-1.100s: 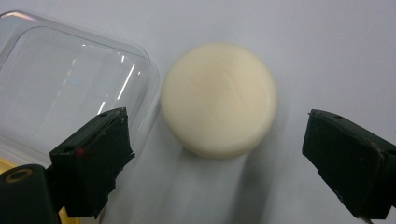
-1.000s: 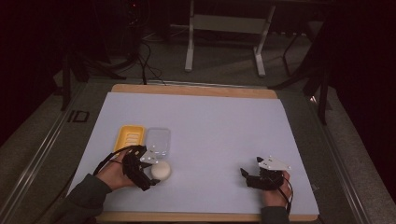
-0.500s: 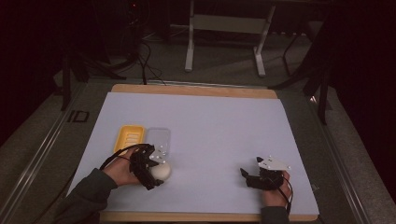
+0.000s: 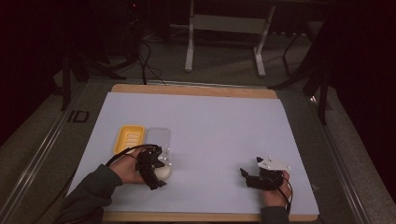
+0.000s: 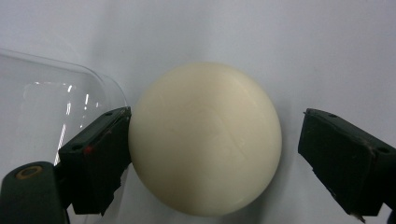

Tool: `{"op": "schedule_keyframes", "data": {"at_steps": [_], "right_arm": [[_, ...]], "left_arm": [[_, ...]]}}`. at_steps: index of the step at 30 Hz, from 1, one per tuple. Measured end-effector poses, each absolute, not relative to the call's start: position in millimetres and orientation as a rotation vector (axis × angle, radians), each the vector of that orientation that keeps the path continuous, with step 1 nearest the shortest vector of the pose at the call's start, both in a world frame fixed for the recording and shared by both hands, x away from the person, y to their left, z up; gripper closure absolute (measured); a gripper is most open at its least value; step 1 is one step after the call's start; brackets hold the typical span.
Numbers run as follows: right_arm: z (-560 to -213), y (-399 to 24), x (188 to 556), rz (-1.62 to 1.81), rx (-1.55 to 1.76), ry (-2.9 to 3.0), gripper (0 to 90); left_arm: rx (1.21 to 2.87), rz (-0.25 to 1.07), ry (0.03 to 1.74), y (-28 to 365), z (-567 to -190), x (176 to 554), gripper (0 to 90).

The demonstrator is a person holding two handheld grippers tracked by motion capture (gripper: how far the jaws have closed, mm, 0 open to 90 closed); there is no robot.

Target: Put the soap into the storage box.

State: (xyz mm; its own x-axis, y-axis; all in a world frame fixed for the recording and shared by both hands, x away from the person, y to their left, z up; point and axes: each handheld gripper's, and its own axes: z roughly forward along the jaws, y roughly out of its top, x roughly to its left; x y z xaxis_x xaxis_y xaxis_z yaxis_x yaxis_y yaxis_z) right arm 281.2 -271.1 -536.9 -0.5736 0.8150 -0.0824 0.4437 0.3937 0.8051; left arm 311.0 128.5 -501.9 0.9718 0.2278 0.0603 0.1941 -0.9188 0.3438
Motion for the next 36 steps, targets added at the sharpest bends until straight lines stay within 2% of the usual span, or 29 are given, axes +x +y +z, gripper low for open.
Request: {"op": "schedule_keyframes", "data": {"at_steps": [15,21,36], "right_arm": [[-536.8,-271.2,281.2,1.052,1.069,2.188,19.5],[-536.8,-271.2,281.1,1.054,1.073,2.185,19.5],[-536.8,-271.2,281.1,1.053,1.073,2.187,19.4]], "left_arm": [[2.863,0.096,0.285,121.9,-506.3,320.2,17.6],[2.877,0.064,0.287,120.9,-505.1,324.5,23.6],[2.941,0.028,0.259,114.7,-505.4,329.0,24.4]]}}
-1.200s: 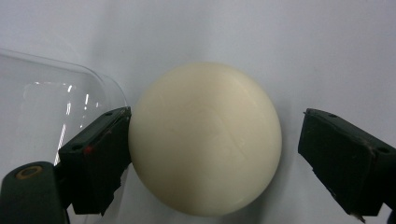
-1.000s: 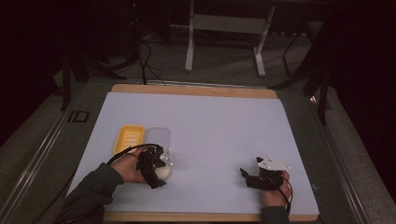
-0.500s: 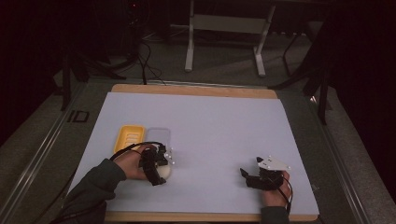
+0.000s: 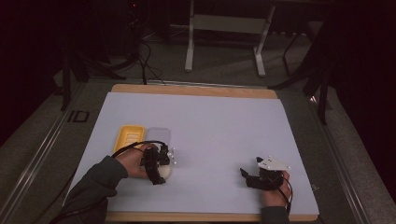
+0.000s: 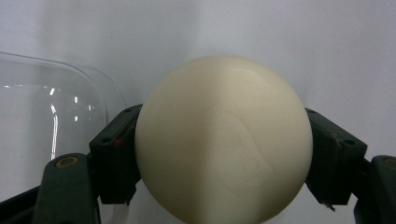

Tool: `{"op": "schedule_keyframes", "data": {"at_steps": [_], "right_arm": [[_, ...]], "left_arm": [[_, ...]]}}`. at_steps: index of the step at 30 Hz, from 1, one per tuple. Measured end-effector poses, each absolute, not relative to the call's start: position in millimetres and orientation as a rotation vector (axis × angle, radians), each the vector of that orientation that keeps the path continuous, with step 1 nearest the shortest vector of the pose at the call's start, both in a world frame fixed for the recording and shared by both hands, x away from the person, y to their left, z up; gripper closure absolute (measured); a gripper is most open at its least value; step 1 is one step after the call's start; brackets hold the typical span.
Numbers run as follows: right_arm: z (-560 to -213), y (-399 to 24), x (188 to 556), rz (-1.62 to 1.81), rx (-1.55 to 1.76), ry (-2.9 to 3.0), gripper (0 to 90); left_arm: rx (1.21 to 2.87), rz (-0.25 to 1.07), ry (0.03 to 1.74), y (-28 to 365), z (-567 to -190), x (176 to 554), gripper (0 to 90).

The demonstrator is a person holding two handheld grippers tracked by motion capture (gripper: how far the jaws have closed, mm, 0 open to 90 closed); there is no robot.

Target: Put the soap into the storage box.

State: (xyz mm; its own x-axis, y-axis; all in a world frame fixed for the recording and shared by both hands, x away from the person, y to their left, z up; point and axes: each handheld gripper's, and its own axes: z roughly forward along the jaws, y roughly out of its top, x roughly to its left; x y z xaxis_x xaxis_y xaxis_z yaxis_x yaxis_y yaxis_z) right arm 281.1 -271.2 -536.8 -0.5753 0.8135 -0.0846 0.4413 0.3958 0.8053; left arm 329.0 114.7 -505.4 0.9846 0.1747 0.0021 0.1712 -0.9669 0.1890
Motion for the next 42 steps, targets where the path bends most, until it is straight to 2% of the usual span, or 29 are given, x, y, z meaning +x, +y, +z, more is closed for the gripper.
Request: {"op": "schedule_keyframes", "data": {"at_steps": [22,42], "right_arm": [[-536.8,-271.1,281.1,1.052,1.069,2.187,19.5],[-536.9,-270.8,281.3,1.046,1.067,2.190,19.5]], "left_arm": [[2.952,0.022,0.265,113.8,-504.2,330.5,25.1],[2.947,0.079,0.286,122.7,-488.7,329.3,25.2]]}}
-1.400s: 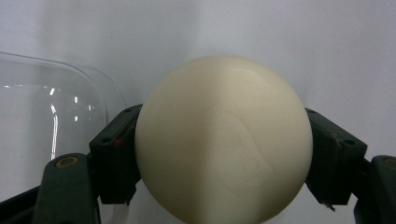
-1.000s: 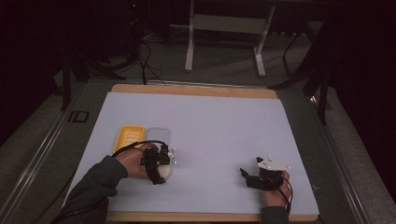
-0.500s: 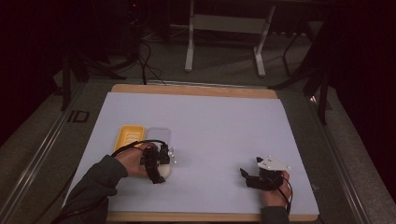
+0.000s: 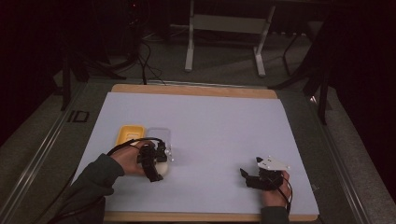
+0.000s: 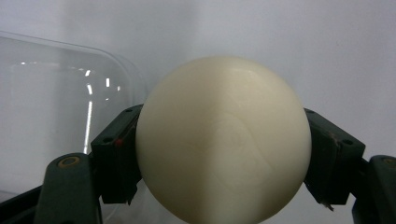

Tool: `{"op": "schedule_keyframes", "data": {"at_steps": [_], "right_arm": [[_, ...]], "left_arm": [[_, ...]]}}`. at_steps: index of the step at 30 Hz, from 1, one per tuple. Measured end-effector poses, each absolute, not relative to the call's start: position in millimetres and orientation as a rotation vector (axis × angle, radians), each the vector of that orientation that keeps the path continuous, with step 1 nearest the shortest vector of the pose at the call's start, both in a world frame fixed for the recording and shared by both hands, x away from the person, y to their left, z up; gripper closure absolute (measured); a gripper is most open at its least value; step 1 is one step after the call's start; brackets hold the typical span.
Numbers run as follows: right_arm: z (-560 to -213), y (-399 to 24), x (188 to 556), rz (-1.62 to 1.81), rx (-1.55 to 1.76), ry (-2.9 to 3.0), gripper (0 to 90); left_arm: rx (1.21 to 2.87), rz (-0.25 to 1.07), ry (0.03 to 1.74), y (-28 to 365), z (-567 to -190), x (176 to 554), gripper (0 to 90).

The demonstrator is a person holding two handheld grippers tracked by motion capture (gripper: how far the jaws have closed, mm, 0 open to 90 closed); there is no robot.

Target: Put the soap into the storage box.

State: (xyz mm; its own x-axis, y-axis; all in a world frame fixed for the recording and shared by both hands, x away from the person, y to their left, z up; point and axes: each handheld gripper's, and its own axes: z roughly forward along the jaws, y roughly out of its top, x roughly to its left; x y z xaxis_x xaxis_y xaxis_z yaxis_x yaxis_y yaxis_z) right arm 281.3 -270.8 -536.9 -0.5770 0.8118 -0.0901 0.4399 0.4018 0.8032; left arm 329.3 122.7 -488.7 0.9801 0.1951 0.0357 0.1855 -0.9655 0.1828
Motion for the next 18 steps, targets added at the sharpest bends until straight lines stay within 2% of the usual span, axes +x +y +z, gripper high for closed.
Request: {"op": "schedule_keyframes", "data": {"at_steps": [11,18], "right_arm": [[-536.9,-270.9,281.2,1.049,1.069,2.187,19.5],[-536.9,-270.8,281.2,1.047,1.068,2.189,19.5]], "left_arm": [[2.930,0.121,0.289,127.6,-478.5,329.1,25.2],[2.900,0.097,0.325,134.8,-475.9,331.9,25.2]]}}
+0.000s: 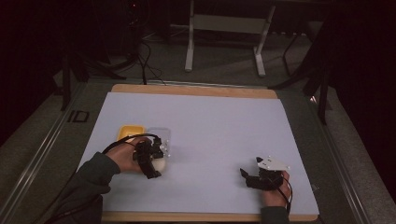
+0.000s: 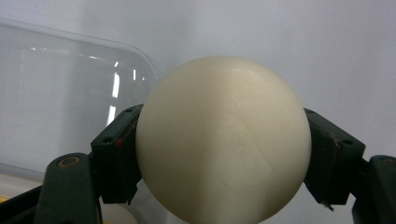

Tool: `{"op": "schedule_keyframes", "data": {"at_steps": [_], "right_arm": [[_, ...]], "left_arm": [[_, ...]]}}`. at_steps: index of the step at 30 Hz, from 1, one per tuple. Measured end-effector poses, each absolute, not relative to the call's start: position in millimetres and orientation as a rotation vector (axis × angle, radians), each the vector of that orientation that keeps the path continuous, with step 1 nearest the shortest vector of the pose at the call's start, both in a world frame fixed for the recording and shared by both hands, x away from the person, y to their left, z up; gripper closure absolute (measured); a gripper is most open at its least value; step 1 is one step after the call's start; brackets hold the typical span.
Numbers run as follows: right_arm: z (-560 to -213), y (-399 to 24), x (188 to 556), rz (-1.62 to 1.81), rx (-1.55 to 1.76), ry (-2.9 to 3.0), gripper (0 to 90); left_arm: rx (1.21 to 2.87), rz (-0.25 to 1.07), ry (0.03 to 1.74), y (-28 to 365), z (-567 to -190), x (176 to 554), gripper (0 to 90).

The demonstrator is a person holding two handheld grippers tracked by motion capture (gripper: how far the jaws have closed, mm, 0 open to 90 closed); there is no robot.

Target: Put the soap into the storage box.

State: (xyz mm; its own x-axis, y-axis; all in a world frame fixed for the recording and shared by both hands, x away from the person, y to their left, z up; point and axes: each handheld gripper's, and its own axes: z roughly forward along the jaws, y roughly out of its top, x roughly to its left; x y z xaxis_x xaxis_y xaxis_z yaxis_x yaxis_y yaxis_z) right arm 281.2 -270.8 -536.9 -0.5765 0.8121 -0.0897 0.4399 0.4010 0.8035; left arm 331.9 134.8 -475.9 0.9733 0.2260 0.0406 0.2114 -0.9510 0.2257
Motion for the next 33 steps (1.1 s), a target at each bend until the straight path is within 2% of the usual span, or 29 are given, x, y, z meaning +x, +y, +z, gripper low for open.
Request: {"op": "schedule_keyframes", "data": {"at_steps": [15,33], "right_arm": [[-536.9,-270.7,281.1,1.048,1.068,2.188,19.4],[-537.0,-270.6,281.2,1.046,1.066,2.189,19.4]], "left_arm": [[2.874,0.121,0.354,140.3,-467.4,337.7,25.2],[2.839,0.119,0.514,154.7,-460.0,348.3,25.2]]}}
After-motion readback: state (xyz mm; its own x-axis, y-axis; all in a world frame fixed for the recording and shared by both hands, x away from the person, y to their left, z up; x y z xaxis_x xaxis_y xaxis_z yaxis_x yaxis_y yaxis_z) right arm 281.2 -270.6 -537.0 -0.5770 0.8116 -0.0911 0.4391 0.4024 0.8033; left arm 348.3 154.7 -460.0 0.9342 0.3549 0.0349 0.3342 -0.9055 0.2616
